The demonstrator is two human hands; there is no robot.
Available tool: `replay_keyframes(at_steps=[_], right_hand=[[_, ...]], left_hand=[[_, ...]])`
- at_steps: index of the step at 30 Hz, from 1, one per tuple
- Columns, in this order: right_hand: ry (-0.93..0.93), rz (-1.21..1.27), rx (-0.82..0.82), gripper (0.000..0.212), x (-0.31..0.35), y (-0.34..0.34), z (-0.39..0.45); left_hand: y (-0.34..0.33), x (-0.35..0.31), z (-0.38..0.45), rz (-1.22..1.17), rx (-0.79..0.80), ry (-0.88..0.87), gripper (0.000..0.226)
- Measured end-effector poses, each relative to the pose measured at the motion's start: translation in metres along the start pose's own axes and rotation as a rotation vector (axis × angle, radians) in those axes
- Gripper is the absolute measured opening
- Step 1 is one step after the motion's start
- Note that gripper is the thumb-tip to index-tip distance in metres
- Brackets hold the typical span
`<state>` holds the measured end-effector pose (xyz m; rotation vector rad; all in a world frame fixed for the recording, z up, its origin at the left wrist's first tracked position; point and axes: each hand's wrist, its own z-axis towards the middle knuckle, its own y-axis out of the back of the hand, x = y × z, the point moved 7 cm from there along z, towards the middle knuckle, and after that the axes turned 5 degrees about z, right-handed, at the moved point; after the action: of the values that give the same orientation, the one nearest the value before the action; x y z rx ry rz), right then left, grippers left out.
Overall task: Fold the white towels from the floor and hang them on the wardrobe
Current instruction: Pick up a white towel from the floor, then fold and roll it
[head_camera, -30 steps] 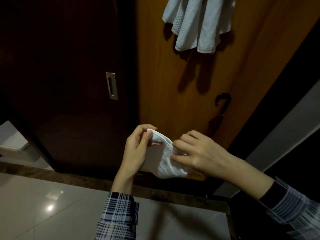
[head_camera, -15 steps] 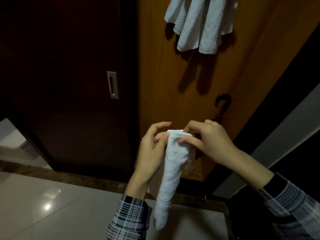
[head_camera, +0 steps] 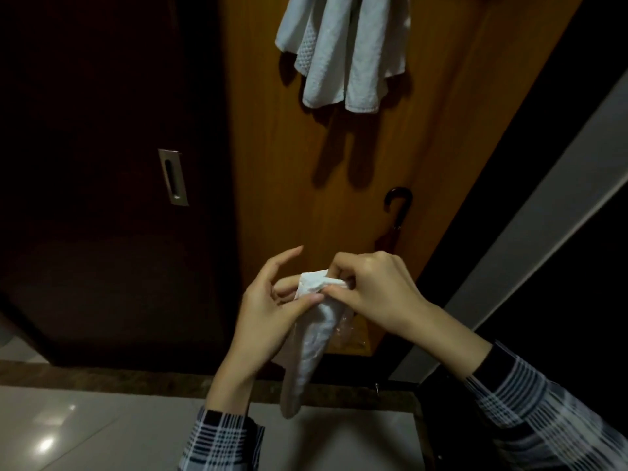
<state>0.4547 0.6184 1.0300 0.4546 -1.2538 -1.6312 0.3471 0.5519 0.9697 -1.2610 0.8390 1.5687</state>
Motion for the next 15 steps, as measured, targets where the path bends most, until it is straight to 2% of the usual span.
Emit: replay_keyframes(at_steps=[2,4,7,10,12,15], right_hand=[[0.022,0.134,-0.051,0.016,-0.004,0.0,-0.003],[0.035,0.257,-0.127,0.024,-0.011,0.002,-0.006],[-0.051,0.367,-0.117,0.038,-0.025,-0.002,-0.01],[-0.154,0.537,-0.085,0.019,-0.036,-0.007,-0.013],[-0.203,0.672,-0.085,0.016,-0.04,-0.008,-0.013],[-0.195,0.888,-0.001,0.015,-0.033,-0.003,-0.007]], left_hand=[[-0.001,-0.001,0.002,-0.019,-0.017,-0.006,0.06],[-0.002,-0.002,0.003,-0.036,-0.025,-0.013,0.057],[-0.002,-0.002,0.003,-0.015,-0.039,-0.031,0.052],[-0.004,-0.003,0.003,0.047,-0.046,-0.046,0.047],[-0.004,-0.004,0.004,0.078,-0.06,-0.054,0.048],[-0.006,0.002,0.008,0.137,0.016,-0.024,0.071]])
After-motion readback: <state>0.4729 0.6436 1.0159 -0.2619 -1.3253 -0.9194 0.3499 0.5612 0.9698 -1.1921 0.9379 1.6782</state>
